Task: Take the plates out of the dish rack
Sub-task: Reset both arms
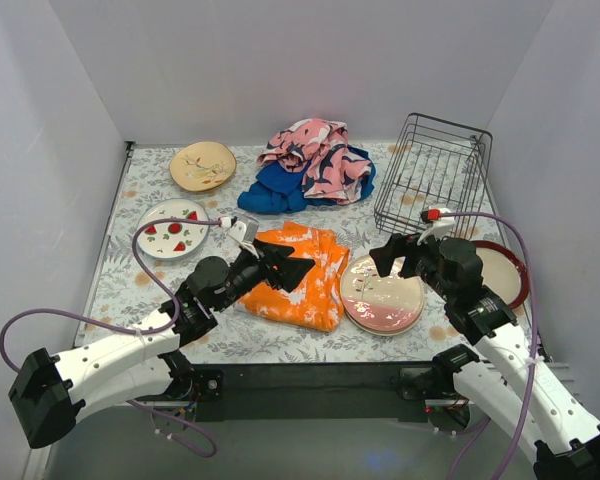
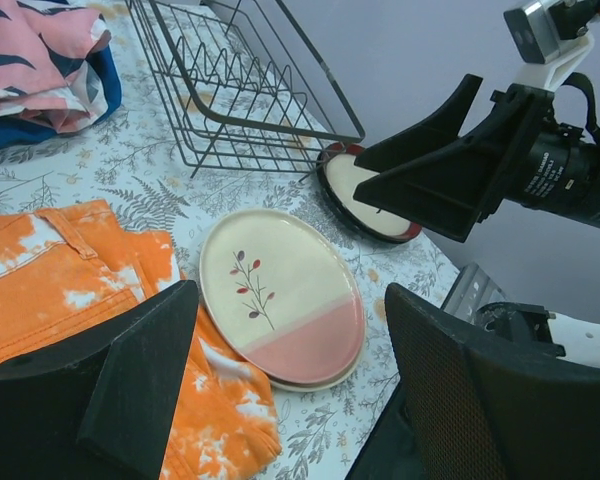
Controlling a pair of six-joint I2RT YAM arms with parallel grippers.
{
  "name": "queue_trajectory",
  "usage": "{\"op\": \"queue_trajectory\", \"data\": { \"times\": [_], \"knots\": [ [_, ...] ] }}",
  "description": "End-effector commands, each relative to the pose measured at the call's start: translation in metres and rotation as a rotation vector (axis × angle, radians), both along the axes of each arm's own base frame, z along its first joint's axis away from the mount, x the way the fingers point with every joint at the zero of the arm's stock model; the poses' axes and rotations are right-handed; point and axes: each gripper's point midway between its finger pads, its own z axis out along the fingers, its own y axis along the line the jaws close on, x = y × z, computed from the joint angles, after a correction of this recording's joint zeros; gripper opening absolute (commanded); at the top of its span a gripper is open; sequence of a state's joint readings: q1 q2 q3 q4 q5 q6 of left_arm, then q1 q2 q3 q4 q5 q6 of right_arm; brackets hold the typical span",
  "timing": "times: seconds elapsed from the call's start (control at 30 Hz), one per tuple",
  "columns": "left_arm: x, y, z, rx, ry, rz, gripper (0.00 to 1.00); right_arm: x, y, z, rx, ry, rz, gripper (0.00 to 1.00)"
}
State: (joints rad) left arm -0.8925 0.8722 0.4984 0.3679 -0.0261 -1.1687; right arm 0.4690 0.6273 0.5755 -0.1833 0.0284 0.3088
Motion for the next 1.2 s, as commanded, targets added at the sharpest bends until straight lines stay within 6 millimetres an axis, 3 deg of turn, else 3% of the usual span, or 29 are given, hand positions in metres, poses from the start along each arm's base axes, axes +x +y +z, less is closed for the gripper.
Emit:
{"op": "queue_trajectory", "data": {
  "times": [0.0, 0.37, 1.17],
  "knots": [
    [0.0, -0.007, 0.003, 0.013, -0.018, -0.024, 0.74, 0.004, 0.01, 0.025, 0.029, -0.106, 0.054, 0.98],
    [-0.004, -0.009, 0.002, 0.012, -0.012, -0.047, 0.74, 0.001, -0.003, 0.037, 0.037, -0.167, -0.002, 0.98],
    [-0.004, -0.007, 0.005, 0.005, -0.018, -0.043, 0.74, 0.001, -0.004, 0.03, 0.035, -0.15, -0.012, 0.99]
  ]
}}
